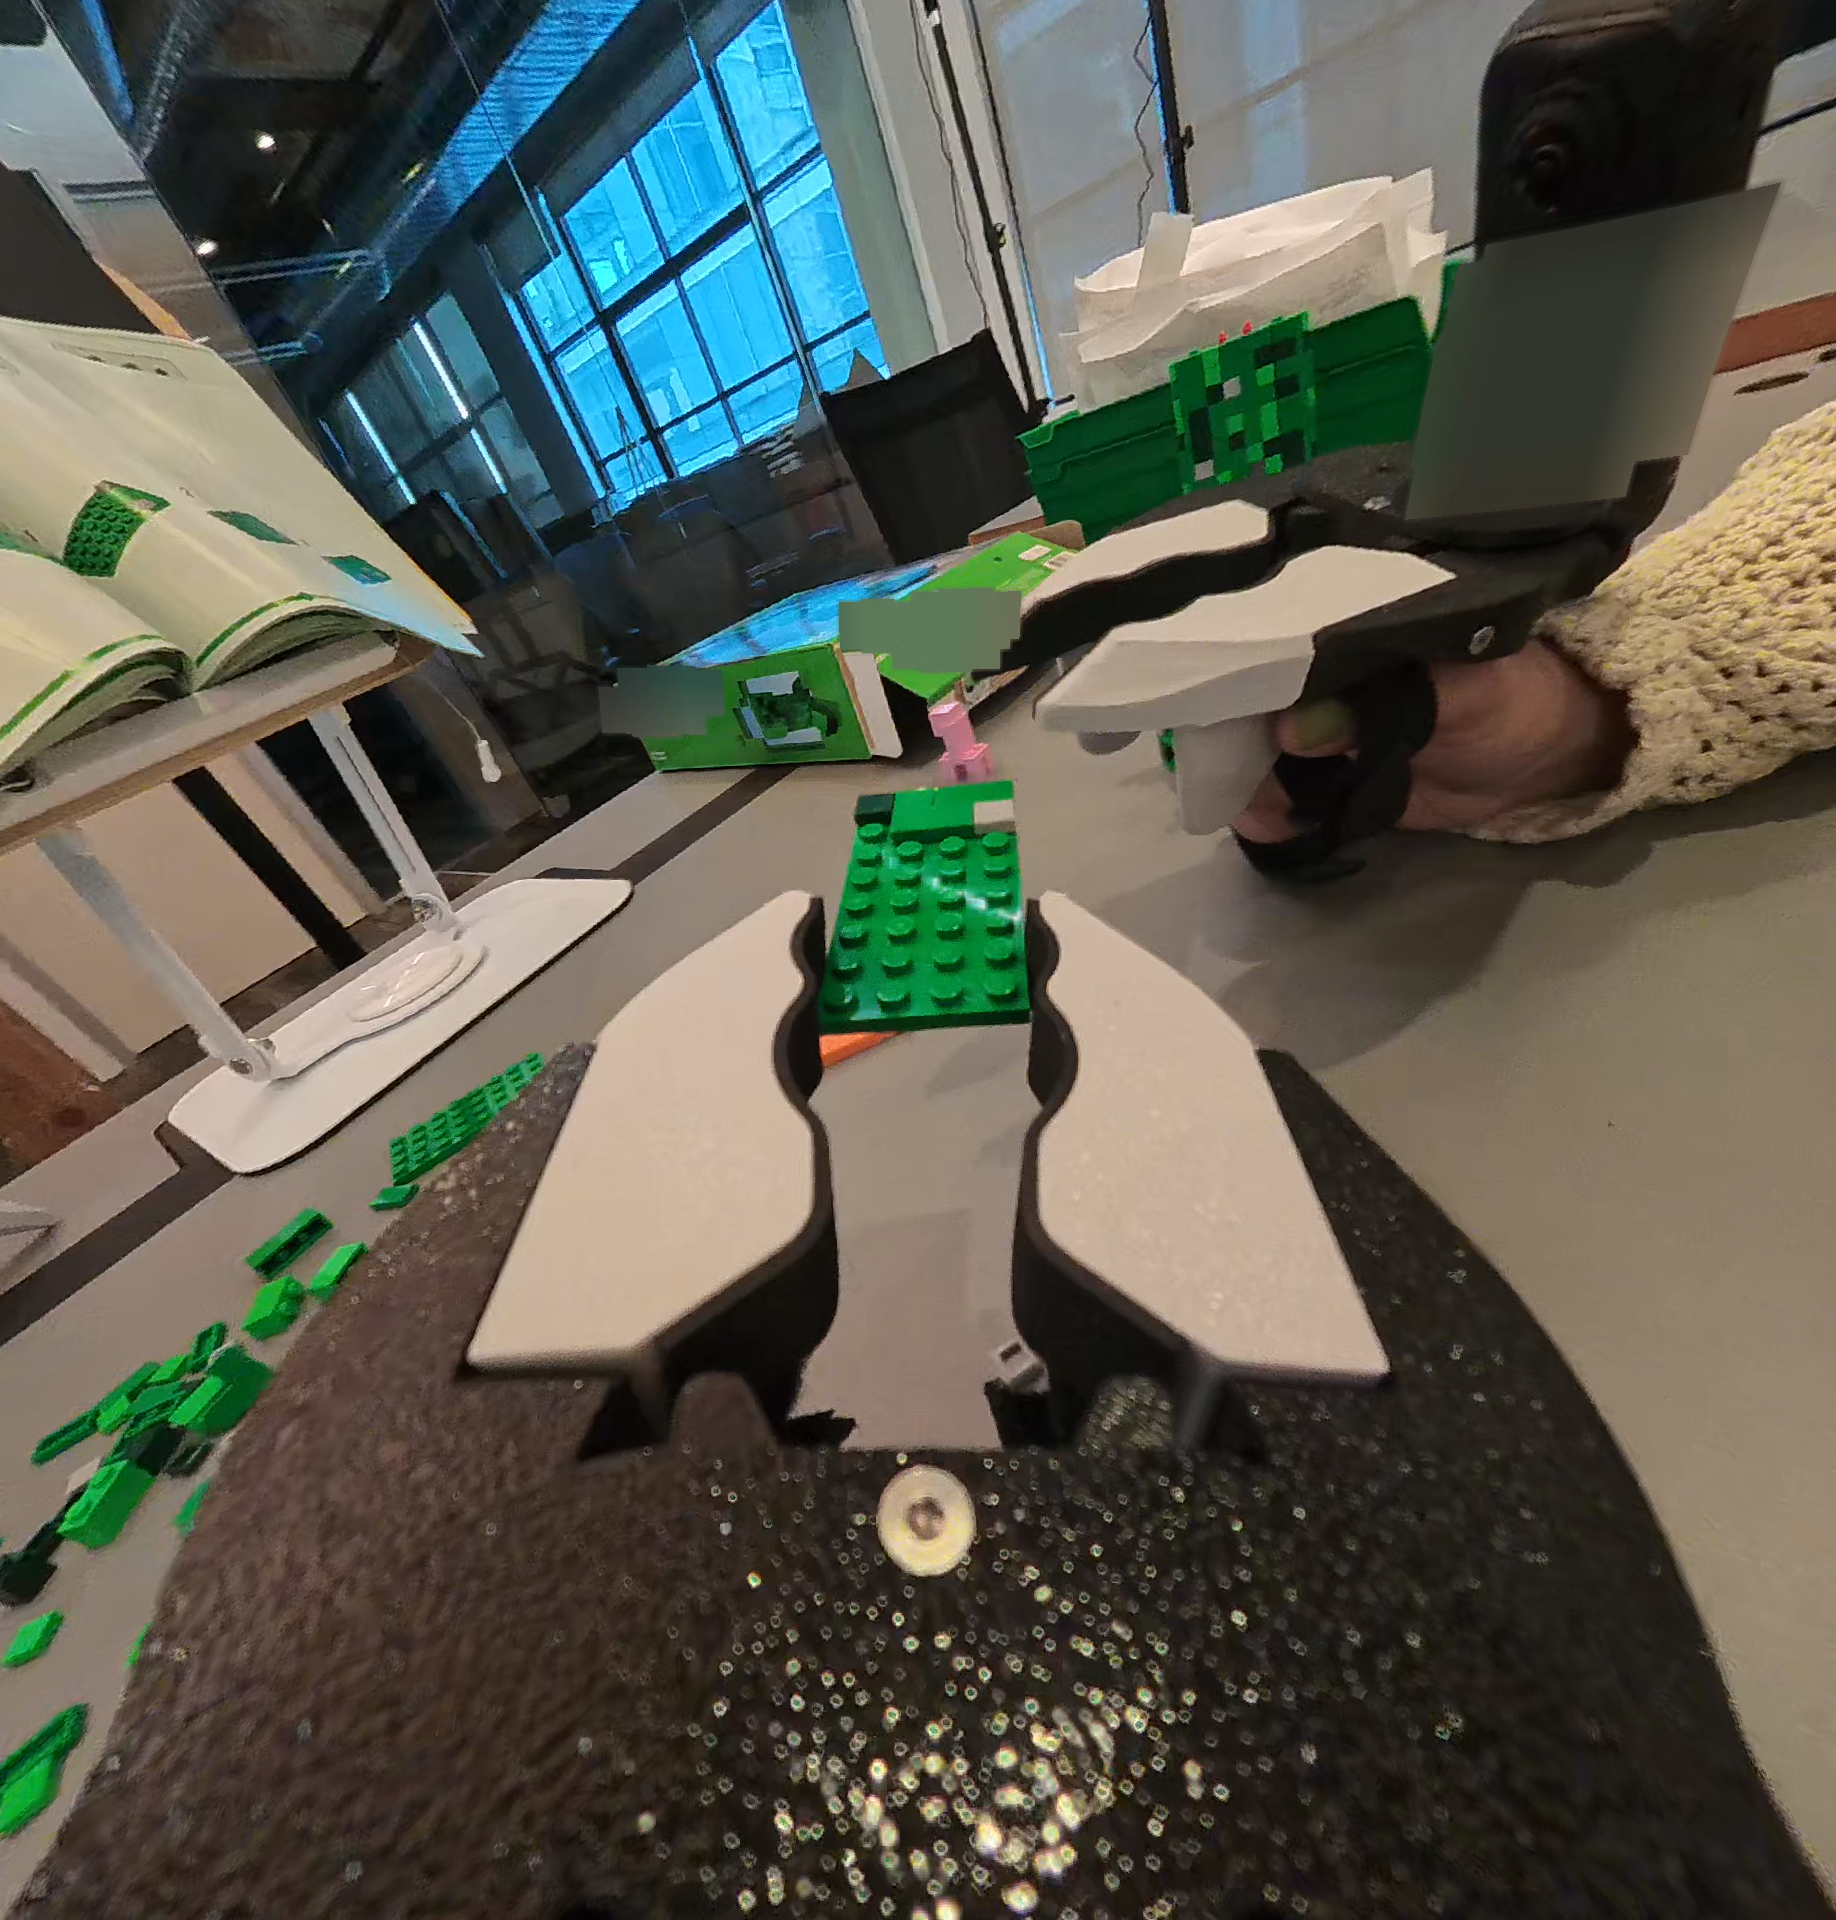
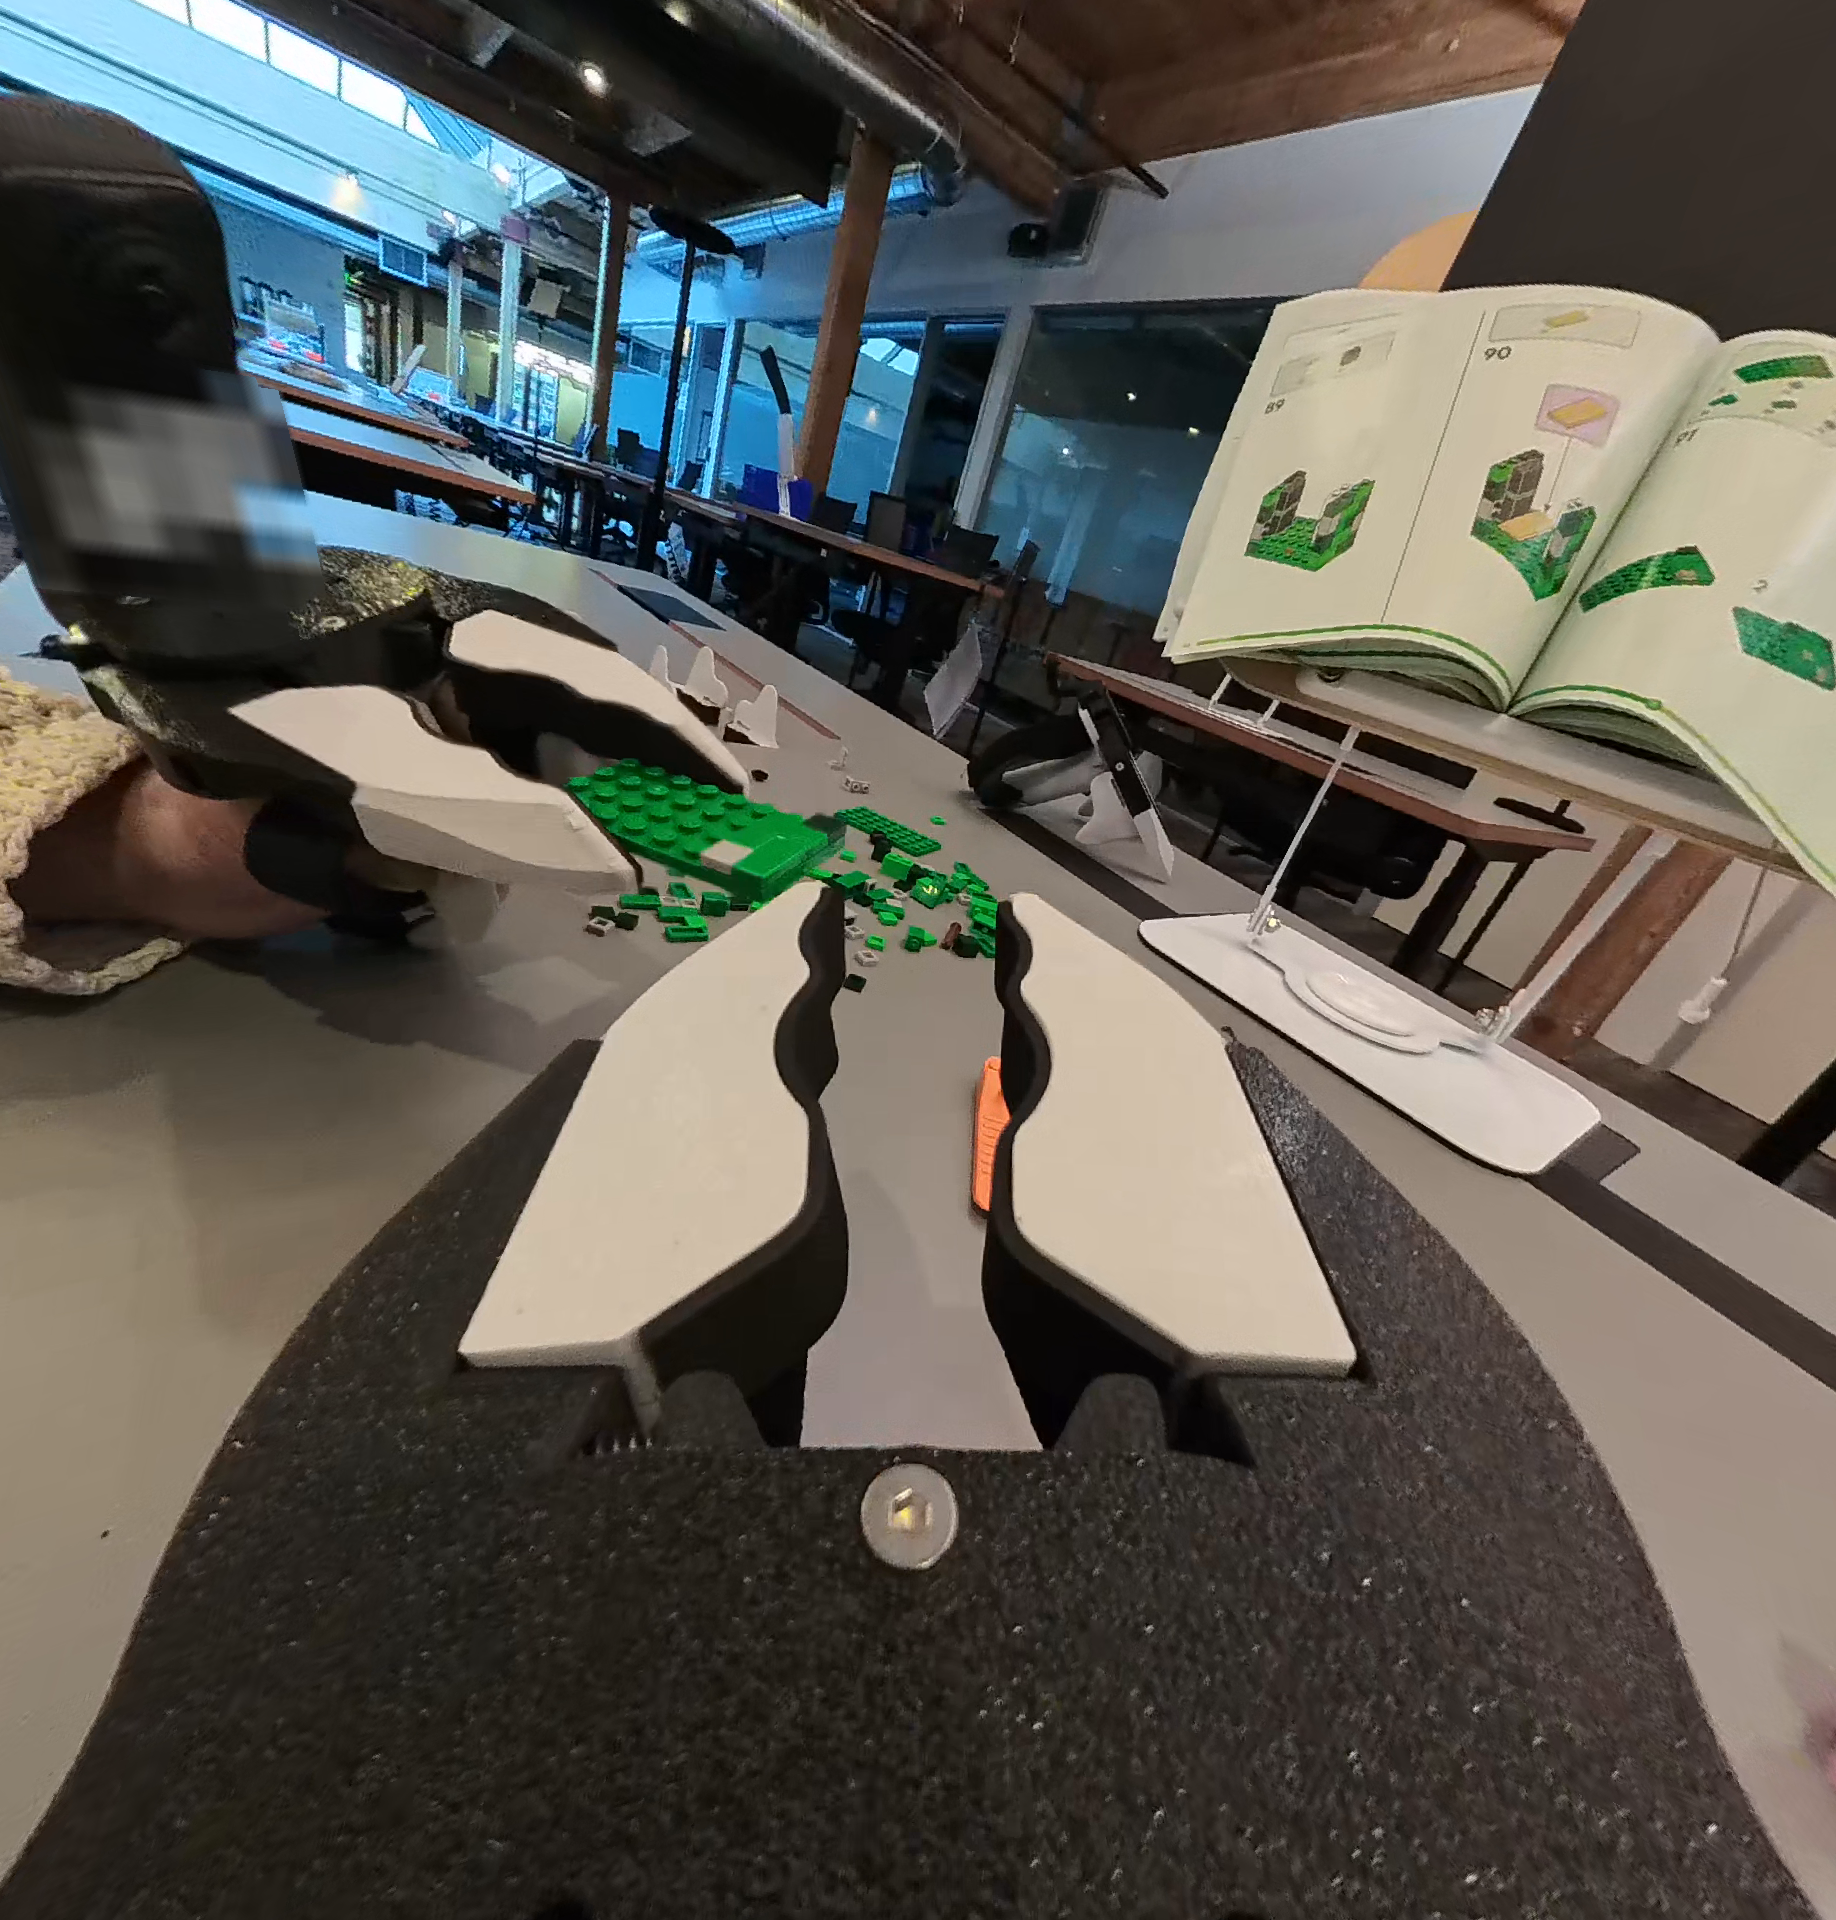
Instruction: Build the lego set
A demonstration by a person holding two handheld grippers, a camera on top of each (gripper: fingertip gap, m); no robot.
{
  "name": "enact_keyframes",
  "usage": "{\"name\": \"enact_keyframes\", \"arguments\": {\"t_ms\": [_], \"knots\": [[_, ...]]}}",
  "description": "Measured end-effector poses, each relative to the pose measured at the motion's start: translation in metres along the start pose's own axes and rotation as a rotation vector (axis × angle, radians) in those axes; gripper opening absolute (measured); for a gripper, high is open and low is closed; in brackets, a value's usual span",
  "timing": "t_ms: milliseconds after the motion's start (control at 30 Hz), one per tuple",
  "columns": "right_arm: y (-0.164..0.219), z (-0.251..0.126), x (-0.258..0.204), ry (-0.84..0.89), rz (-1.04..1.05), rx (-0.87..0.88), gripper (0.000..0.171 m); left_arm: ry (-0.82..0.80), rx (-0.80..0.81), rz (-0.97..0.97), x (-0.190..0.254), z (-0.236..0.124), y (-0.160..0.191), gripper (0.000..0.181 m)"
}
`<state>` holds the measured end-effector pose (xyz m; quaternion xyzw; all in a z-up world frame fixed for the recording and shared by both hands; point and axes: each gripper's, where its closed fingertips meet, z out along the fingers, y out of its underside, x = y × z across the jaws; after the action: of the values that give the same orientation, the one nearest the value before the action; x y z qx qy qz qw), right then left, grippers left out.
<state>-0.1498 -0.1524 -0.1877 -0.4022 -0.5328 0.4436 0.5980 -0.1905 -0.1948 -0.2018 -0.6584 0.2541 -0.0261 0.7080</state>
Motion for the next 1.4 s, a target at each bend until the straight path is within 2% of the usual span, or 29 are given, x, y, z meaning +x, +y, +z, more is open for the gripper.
{"name": "enact_keyframes", "arguments": {"t_ms": [300, 667, 900, 1233, 1400], "knots": [[0.002, 0.002, -0.002, 0.01, -0.038, -0.012, 0.024, -0.168, -0.205, 0.055, -0.02, 0.003, 0.026, 0.036], [0.004, 0.004, -0.01, -0.005, -0.117, -0.03, 0.02, -0.227, -0.227, 0.075, -0.029, 0.001, 0.029, 0.036], [0.005, 0.005, -0.013, -0.012, -0.138, -0.036, 0.018, -0.212, -0.232, 0.091, -0.026, 0.002, 0.03, 0.036], [0.01, 0.003, -0.021, -0.015, -0.275, -0.071, 0.017, -0.192, -0.209, 0.074, -0.025, 0.004, 0.027, 0.036], [0.011, -0.003, -0.021, -0.049, -0.25, -0.078, 0.013, -0.129, -0.222, 0.063, -0.017, 0.012, 0.029, 0.036]]}}
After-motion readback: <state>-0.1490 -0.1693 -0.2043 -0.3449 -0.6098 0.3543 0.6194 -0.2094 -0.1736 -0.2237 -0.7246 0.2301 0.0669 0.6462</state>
